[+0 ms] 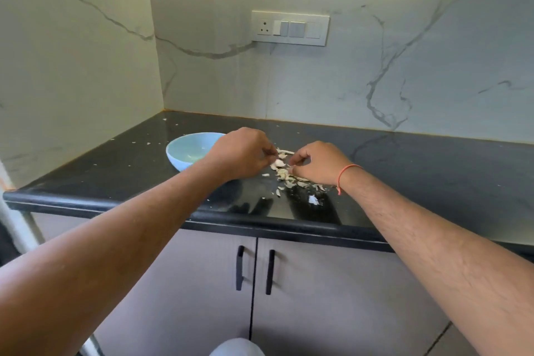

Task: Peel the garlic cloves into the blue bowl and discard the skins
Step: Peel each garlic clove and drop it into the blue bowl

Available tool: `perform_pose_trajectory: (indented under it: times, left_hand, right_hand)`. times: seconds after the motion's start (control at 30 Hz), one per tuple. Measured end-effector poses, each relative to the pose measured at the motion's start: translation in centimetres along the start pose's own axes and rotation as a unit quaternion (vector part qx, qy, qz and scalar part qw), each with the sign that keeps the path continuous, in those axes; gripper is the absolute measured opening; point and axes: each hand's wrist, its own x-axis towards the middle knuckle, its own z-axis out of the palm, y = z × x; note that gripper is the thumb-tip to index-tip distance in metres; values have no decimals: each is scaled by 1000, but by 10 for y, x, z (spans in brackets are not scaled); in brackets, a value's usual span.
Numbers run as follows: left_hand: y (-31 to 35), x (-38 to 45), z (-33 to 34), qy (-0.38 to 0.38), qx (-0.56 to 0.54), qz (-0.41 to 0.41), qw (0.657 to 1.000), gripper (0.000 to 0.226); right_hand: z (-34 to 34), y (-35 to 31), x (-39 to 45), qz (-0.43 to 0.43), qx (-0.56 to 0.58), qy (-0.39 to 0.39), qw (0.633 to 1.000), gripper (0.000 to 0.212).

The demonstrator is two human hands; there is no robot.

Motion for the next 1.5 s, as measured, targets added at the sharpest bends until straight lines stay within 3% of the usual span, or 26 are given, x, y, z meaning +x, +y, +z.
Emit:
perform_pose_trajectory:
  times: [0.1, 0.27, 0.57, 0.83, 1.0, 1.37, 1.5]
  left_hand:
    - [20, 11, 20, -41, 19, 47, 998, 28]
    - [25, 28, 47, -110, -9, 48, 993, 30]
    - [6, 40, 81, -41, -151, 47, 987, 9]
    - [0, 36, 85, 43, -270, 5, 962, 11]
    - [-2, 40, 89, 39, -255, -7, 966, 11]
    - [-3, 40, 90, 47, -214, 13, 976, 11]
    - [0, 40, 87, 30, -206, 13, 978, 31]
  right_hand:
    - [-2, 25, -11, 9, -38, -18, 999, 32]
    - [10, 46, -18, -12, 1, 3, 1000, 16]
    - [10, 57, 2, -28, 35, 14, 999, 5]
    - [27, 76, 25, -54, 160, 134, 976, 12]
    - [39, 79, 32, -66, 88, 96, 989, 13]
    - [34, 80, 29, -36, 87, 87, 992, 5]
    - [31, 78, 22, -38, 146, 124, 981, 8]
